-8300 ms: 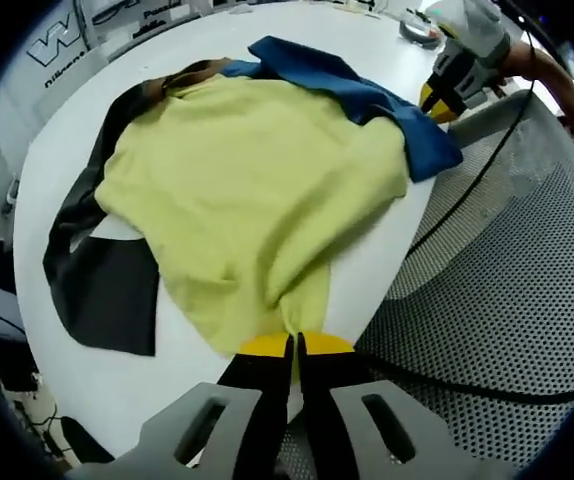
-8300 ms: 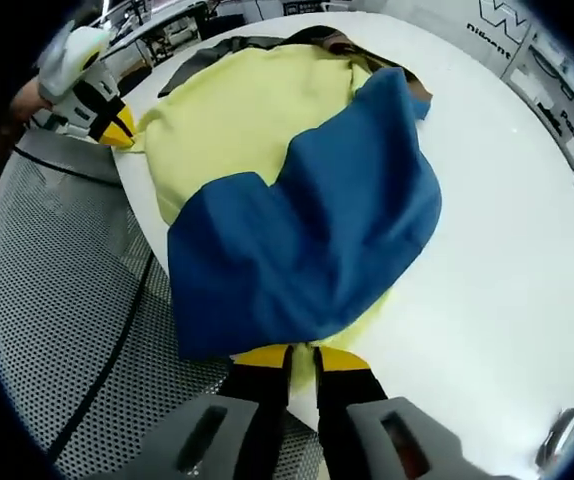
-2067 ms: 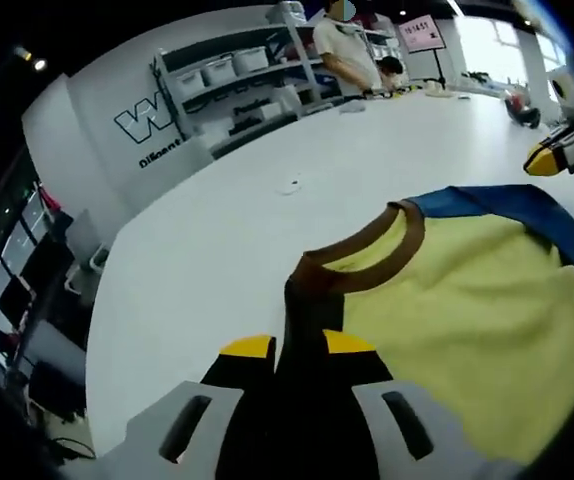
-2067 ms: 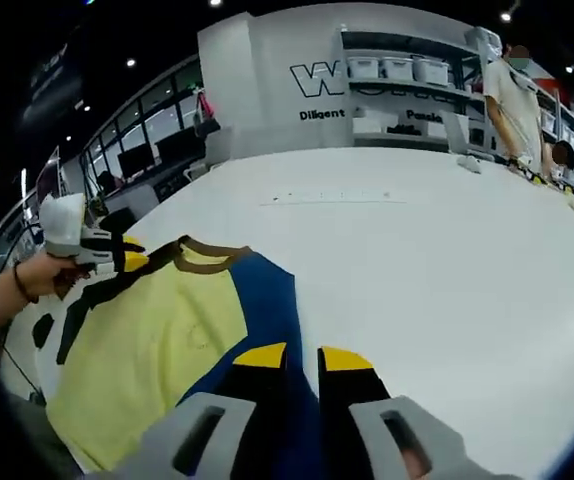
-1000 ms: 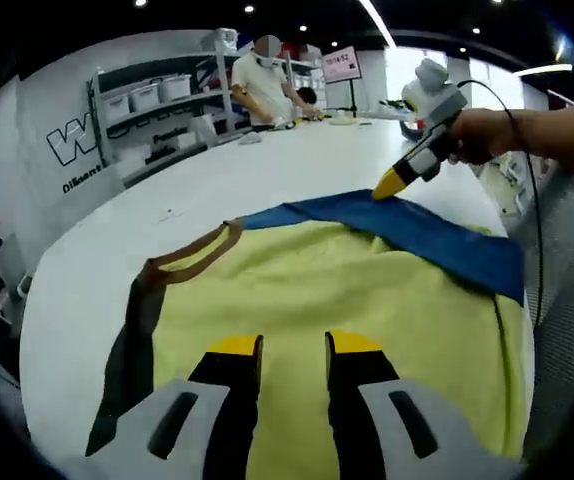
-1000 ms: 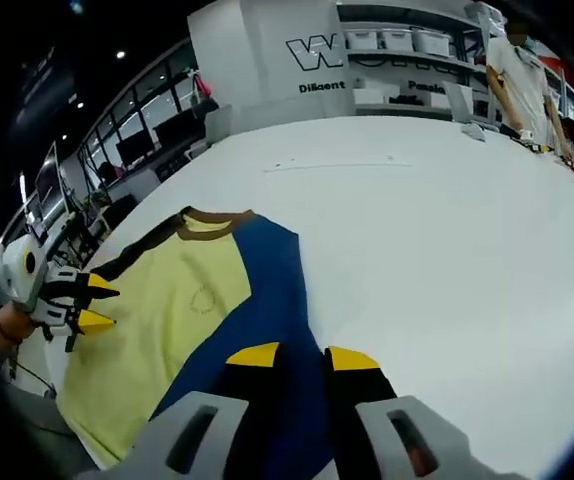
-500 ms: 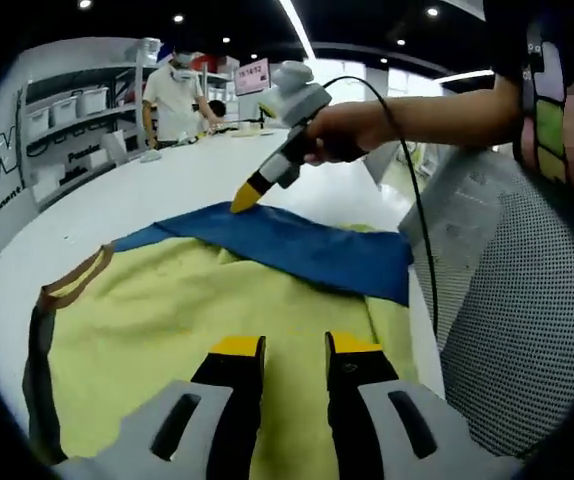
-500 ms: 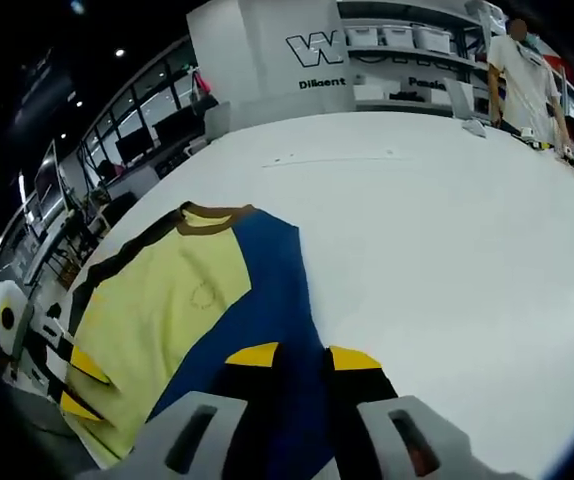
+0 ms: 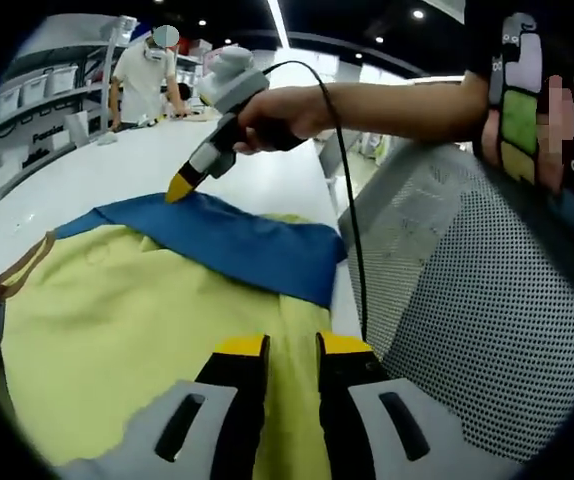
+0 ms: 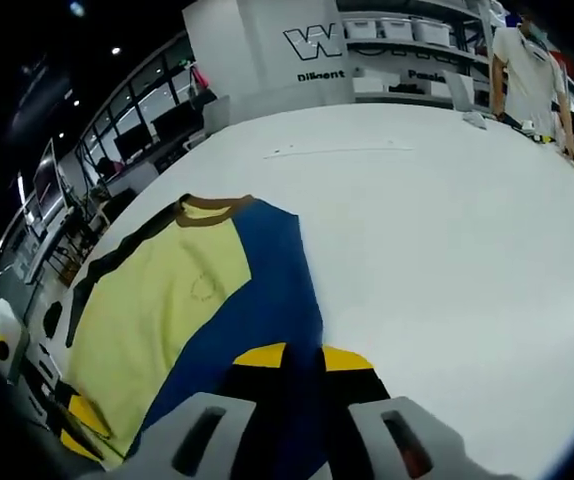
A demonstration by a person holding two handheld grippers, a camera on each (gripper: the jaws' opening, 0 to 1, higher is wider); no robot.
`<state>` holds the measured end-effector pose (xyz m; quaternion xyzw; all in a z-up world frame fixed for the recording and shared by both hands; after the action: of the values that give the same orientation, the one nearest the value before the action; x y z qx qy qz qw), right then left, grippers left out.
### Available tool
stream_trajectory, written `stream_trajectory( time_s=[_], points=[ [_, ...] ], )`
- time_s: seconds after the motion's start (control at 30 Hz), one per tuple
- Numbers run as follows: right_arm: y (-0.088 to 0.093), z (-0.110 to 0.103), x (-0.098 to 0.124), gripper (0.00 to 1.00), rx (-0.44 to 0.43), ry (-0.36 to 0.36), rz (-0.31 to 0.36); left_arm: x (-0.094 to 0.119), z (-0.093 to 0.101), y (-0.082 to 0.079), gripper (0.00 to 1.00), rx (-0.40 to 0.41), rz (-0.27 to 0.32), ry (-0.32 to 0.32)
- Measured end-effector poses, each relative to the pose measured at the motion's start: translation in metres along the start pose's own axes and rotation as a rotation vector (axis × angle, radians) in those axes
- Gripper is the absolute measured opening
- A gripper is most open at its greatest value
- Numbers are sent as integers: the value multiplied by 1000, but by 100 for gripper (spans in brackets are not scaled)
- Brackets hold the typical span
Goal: Fold the garment on the visible template until the final outline fits inside the template.
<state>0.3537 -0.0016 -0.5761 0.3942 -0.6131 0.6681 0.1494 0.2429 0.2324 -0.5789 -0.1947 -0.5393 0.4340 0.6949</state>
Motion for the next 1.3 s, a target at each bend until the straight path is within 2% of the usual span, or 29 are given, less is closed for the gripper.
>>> stream_trajectory(
  time_s=[0.13, 0.27, 0.37, 0.43, 0.53, 0.63, 1.03, 1.13, 1.3],
  points=[
    [0, -1, 0, 0, 9, -3, -10, -4, 0, 5, 5, 25, -36, 9],
    [-7, 0, 8, 0, 0, -3, 9, -7, 4, 8, 0, 3, -63, 34],
    [-14, 1, 13, 0, -42, 1, 31, -7, 11, 7, 0, -6, -79, 79],
    [-17, 1, 14, 0, -45, 14, 38, -6, 11, 7, 0, -19, -93, 79],
    [-22, 4, 15, 0, -78, 42, 87, -5, 12, 10, 0, -23, -129, 107],
    [-24, 9, 16, 0, -74, 67, 91, -5, 15, 16, 0, -45, -173, 129],
    [-27, 38, -3, 0, -69, 129, 91, -5, 18, 17, 0, -68, -210, 144],
    [-30, 43, -8, 0, -43, 134, 106, -5, 18, 17, 0, -79, -219, 146],
    [-29, 52, -18, 0, -9, 155, 72, -5, 16, 16, 0, -82, -229, 150]
  ],
)
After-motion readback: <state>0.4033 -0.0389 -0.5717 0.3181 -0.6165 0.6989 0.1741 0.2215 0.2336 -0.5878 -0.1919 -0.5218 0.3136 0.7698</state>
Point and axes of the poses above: the point that each gripper's makers call its tool centre point, and the gripper's own axes: x roughly backward along the fingers, z roughly to its right, y roughly out of its underside, the point moved 8 cm from there along x, roughly backward along the fingers, and after that the axes turned 12 degrees about x, right-handed, at the moved point
